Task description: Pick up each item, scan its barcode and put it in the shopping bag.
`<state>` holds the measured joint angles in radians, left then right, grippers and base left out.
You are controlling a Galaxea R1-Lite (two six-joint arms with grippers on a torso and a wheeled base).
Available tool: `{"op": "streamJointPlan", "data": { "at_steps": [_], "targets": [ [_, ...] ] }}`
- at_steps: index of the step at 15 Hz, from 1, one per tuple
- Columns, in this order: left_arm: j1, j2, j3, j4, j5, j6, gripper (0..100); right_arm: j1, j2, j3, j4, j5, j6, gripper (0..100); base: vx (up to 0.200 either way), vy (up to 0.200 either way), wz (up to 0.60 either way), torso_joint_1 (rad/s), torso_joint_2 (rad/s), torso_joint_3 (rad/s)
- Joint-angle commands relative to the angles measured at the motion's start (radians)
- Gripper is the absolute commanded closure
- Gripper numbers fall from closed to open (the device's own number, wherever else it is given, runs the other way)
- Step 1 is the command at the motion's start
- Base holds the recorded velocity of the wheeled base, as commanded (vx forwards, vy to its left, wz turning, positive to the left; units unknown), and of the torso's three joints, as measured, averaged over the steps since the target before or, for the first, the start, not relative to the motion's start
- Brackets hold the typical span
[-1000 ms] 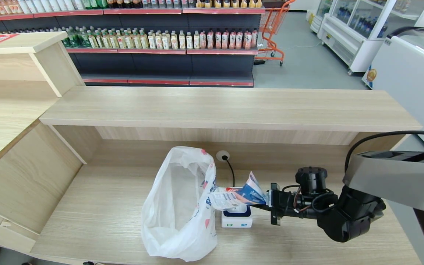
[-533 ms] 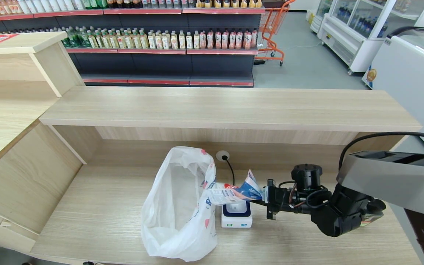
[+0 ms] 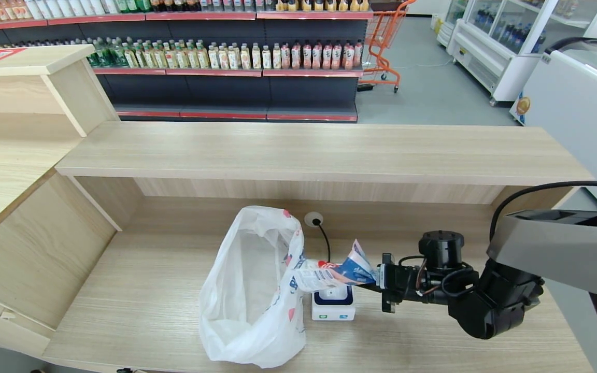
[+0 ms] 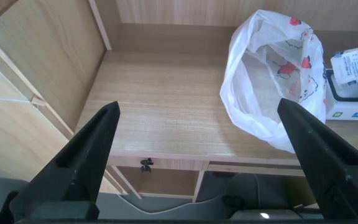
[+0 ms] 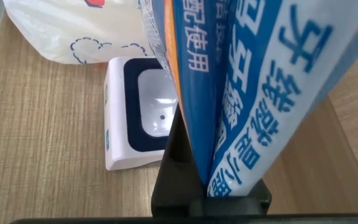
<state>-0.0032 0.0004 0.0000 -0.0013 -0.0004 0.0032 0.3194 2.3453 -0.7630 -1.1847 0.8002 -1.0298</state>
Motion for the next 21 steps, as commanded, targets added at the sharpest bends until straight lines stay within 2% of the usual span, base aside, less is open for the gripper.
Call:
{"op": "streamJointPlan", "data": {
  "at_steps": [1, 5, 7, 10, 12, 13, 14, 15, 16, 17, 18, 20, 21],
  "targets": [
    [0.000, 0.000, 0.000, 0.000, 0.000, 0.000, 0, -0.003, -0.012, 0.008, -0.004, 0.001, 0.000, 100, 0.000, 0.000, 0.00, 0.000, 0.00, 0.000],
    [0.000, 0.000, 0.000, 0.000, 0.000, 0.000, 0, -0.013, -0.037, 0.010, -0.007, 0.001, 0.007, 100, 0.000, 0.000, 0.00, 0.000, 0.00, 0.000],
    [0.000, 0.000, 0.000, 0.000, 0.000, 0.000, 0, -0.082, -0.156, 0.113, -0.023, 0.027, 0.096, 100, 0.000, 0.000, 0.00, 0.000, 0.00, 0.000],
    [0.000, 0.000, 0.000, 0.000, 0.000, 0.000, 0, -0.181, -0.370, 0.235, -0.058, 0.076, 0.301, 100, 0.000, 0.000, 0.00, 0.000, 0.00, 0.000],
    [0.000, 0.000, 0.000, 0.000, 0.000, 0.000, 0, -0.195, -0.503, 0.254, -0.047, 0.054, 0.501, 100, 0.000, 0.000, 0.00, 0.000, 0.00, 0.000],
    [0.000, 0.000, 0.000, 0.000, 0.000, 0.000, 0, -0.183, -0.557, 0.234, -0.035, -0.007, 0.642, 100, 0.000, 0.000, 0.00, 0.000, 0.00, 0.000],
    [0.000, 0.000, 0.000, 0.000, 0.000, 0.000, 0, -0.092, -0.633, 0.159, 0.091, -0.147, 0.815, 100, 0.000, 0.000, 0.00, 0.000, 0.00, 0.000],
    [0.000, 0.000, 0.000, 0.000, 0.000, 0.000, 0, -0.072, -0.656, 0.126, 0.163, -0.185, 0.846, 100, 0.000, 0.000, 0.00, 0.000, 0.00, 0.000],
    [0.000, 0.000, 0.000, 0.000, 0.000, 0.000, 0, -0.014, -0.721, 0.036, 0.412, -0.291, 0.936, 100, 0.000, 0.000, 0.00, 0.000, 0.00, 0.000],
    [0.000, 0.000, 0.000, 0.000, 0.000, 0.000, 0, 0.037, -0.758, -0.013, 0.557, -0.355, 1.025, 100, 0.000, 0.000, 0.00, 0.000, 0.00, 0.000],
    [0.000, 0.000, 0.000, 0.000, 0.000, 0.000, 0, 0.098, -0.804, -0.079, 0.741, -0.415, 1.200, 100, 0.000, 0.000, 0.00, 0.000, 0.00, 0.000],
    [0.000, 0.000, 0.000, 0.000, 0.000, 0.000, 0, 0.136, -0.814, -0.130, 0.876, -0.429, 1.301, 100, 0.000, 0.000, 0.00, 0.000, 0.00, 0.000],
    [0.000, 0.000, 0.000, 0.000, 0.000, 0.000, 0, 0.139, -0.805, -0.130, 0.890, -0.431, 1.317, 100, 0.000, 0.000, 0.00, 0.000, 0.00, 0.000]
  ]
}}
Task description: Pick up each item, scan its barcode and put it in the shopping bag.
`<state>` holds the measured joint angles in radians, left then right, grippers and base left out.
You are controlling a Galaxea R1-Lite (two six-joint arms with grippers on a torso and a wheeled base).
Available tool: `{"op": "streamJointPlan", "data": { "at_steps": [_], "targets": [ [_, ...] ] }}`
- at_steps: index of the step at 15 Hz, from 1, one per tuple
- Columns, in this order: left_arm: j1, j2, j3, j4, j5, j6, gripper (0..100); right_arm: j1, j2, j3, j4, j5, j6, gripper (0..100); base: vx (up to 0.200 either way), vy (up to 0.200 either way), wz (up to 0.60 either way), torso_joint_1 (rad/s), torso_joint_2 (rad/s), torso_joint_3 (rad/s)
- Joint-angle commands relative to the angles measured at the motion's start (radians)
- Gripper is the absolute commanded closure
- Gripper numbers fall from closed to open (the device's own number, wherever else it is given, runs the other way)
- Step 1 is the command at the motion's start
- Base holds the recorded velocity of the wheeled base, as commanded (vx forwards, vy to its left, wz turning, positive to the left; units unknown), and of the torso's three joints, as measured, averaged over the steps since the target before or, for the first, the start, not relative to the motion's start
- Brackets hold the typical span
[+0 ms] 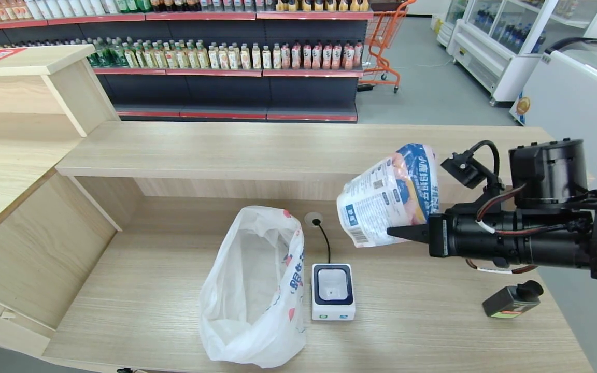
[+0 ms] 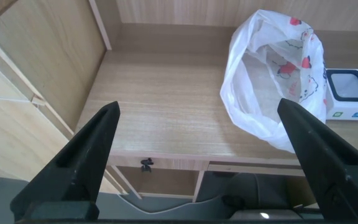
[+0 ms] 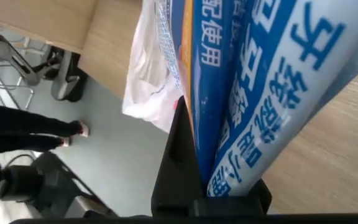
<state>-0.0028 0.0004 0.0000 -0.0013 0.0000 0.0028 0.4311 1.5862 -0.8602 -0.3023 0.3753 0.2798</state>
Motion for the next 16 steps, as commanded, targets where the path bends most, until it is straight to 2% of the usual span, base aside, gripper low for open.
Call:
{"op": "streamJointPlan", "data": {
  "at_steps": [1, 9, 13, 16],
  "targets": [
    [0.000, 0.000, 0.000, 0.000, 0.000, 0.000, 0, 0.034, -0.038, -0.033, 0.014, -0.004, 0.018, 100, 0.000, 0.000, 0.00, 0.000, 0.00, 0.000],
    [0.000, 0.000, 0.000, 0.000, 0.000, 0.003, 0, 0.120, 0.008, -0.112, 0.150, 0.004, 0.047, 100, 0.000, 0.000, 0.00, 0.000, 0.00, 0.000],
    [0.000, 0.000, 0.000, 0.000, 0.000, 0.002, 0, 0.144, 0.032, -0.114, 0.177, 0.004, 0.048, 100, 0.000, 0.200, 0.00, 0.000, 0.00, 0.002],
    [0.000, 0.000, 0.000, 0.000, 0.000, 0.000, 0, 0.161, 0.089, -0.129, 0.189, -0.001, 0.048, 100, 0.000, 0.000, 0.00, 0.000, 0.00, 0.000]
  ]
}}
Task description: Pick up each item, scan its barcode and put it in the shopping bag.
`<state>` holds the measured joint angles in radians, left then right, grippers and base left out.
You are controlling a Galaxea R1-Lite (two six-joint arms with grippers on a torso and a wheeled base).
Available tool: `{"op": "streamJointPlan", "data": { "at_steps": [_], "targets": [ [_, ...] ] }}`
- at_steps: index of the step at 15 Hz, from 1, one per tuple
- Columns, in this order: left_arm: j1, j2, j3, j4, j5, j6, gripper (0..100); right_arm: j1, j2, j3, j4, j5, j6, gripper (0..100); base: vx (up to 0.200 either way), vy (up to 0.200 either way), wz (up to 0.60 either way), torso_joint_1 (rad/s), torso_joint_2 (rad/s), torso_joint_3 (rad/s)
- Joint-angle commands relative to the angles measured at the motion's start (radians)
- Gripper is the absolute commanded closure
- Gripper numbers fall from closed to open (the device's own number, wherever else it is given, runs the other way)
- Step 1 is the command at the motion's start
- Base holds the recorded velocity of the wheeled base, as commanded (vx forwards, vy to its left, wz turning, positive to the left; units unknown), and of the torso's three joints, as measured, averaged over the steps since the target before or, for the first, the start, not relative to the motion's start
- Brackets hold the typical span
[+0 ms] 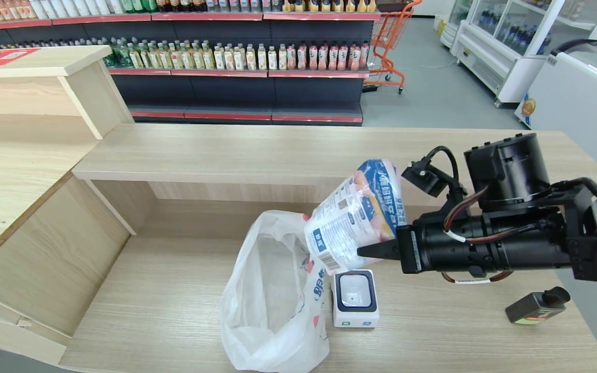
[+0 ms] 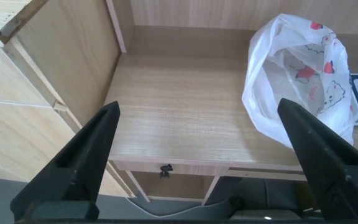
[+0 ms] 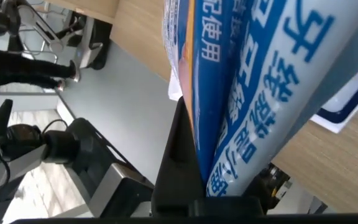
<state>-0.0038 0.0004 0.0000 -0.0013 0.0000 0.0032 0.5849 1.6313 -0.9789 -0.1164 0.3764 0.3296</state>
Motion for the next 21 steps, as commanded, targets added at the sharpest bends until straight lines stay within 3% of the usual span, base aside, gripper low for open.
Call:
{"op": "streamJointPlan", "data": {
  "at_steps": [1, 7, 11, 16, 21],
  "targets": [
    [0.001, 0.000, 0.000, 0.000, 0.000, 0.000, 0, 0.018, 0.079, -0.032, 0.007, -0.007, 0.000, 100, 0.000, 0.000, 0.00, 0.000, 0.00, 0.000],
    [0.001, 0.000, 0.000, 0.000, 0.000, 0.000, 0, 0.079, 0.236, -0.130, 0.060, -0.057, -0.006, 100, 0.000, 0.000, 0.00, 0.000, 0.00, 0.000],
    [0.001, 0.000, 0.000, 0.000, 0.000, 0.000, 0, 0.162, 0.369, -0.244, 0.095, -0.194, -0.011, 100, 0.000, 0.000, 0.00, 0.000, 0.00, 0.000],
    [0.001, 0.000, 0.000, 0.000, 0.000, 0.000, 0, 0.184, 0.552, -0.392, 0.096, -0.307, -0.069, 100, 0.000, 0.000, 0.00, 0.000, 0.00, 0.000],
    [0.001, 0.000, 0.000, 0.000, 0.000, 0.000, 0, 0.184, 0.668, -0.431, 0.044, -0.360, -0.178, 100, 0.000, 0.000, 0.00, 0.000, 0.00, 0.000]
  ]
}}
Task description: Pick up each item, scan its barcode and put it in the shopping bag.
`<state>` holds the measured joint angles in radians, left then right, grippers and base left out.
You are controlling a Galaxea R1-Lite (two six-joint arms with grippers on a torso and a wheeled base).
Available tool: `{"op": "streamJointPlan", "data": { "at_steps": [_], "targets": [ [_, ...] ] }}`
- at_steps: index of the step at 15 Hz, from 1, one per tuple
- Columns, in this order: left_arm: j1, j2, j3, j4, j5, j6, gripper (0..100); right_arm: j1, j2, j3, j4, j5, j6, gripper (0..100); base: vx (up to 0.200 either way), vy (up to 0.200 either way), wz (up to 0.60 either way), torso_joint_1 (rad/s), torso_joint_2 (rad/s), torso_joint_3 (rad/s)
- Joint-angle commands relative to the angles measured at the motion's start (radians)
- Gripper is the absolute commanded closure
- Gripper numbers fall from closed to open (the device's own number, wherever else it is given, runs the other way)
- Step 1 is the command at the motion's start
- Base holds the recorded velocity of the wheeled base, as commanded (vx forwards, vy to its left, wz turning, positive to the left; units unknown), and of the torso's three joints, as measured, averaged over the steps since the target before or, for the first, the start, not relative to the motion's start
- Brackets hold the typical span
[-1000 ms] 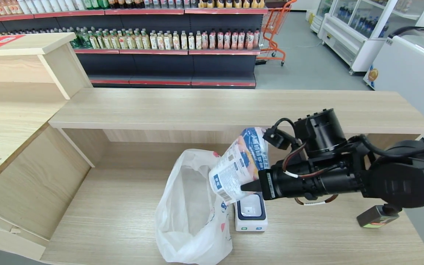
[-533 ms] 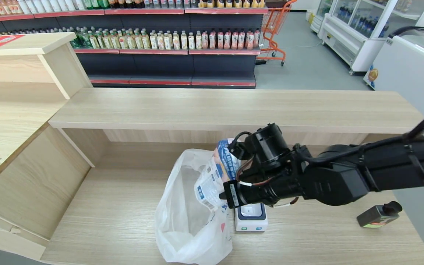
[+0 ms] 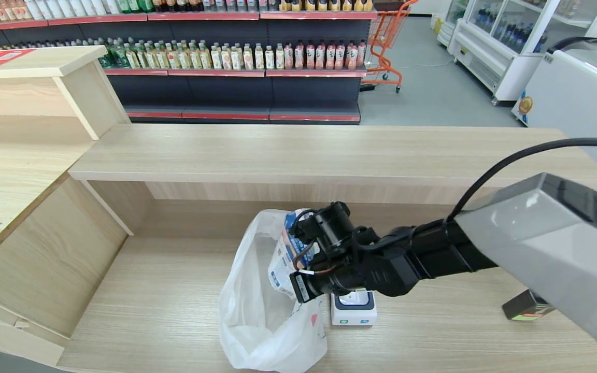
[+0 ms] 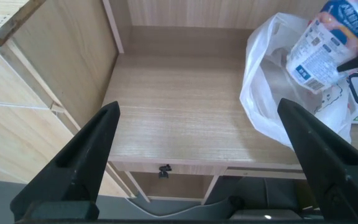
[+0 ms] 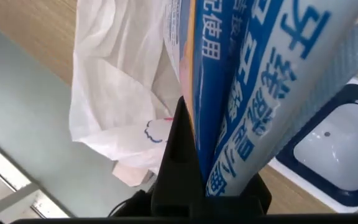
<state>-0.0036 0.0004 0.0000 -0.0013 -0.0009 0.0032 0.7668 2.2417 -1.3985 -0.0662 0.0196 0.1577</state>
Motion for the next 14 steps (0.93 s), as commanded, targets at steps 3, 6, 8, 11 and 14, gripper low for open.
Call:
{"op": "streamJointPlan", "data": {
  "at_steps": [3, 6, 8, 11, 14],
  "targets": [
    [0.001, 0.000, 0.000, 0.000, 0.001, 0.000, 0, 0.000, 0.079, -0.011, -0.043, -0.006, -0.030, 0, 0.000, 0.000, 0.00, 0.000, 0.00, 0.000],
    [0.001, 0.000, 0.000, 0.000, 0.001, 0.000, 0, -0.006, 0.055, -0.019, -0.064, 0.013, -0.030, 0, 0.000, 0.000, 0.00, 0.000, 0.00, 0.000],
    [0.001, 0.000, 0.000, 0.000, -0.001, 0.000, 0, -0.007, -0.042, -0.008, -0.067, 0.069, 0.026, 0, 0.000, 0.000, 0.00, 0.000, 0.00, 0.000],
    [0.001, 0.000, 0.000, 0.000, 0.001, 0.000, 0, -0.086, -0.252, 0.092, -0.055, 0.152, 0.109, 0, 0.000, 0.000, 0.00, 0.000, 0.00, 0.000],
    [0.001, 0.000, 0.000, 0.000, -0.001, 0.000, 0, -0.227, -0.496, 0.263, 0.054, 0.125, 0.109, 0, 0.000, 0.000, 0.00, 0.000, 0.00, 0.000]
  ]
}}
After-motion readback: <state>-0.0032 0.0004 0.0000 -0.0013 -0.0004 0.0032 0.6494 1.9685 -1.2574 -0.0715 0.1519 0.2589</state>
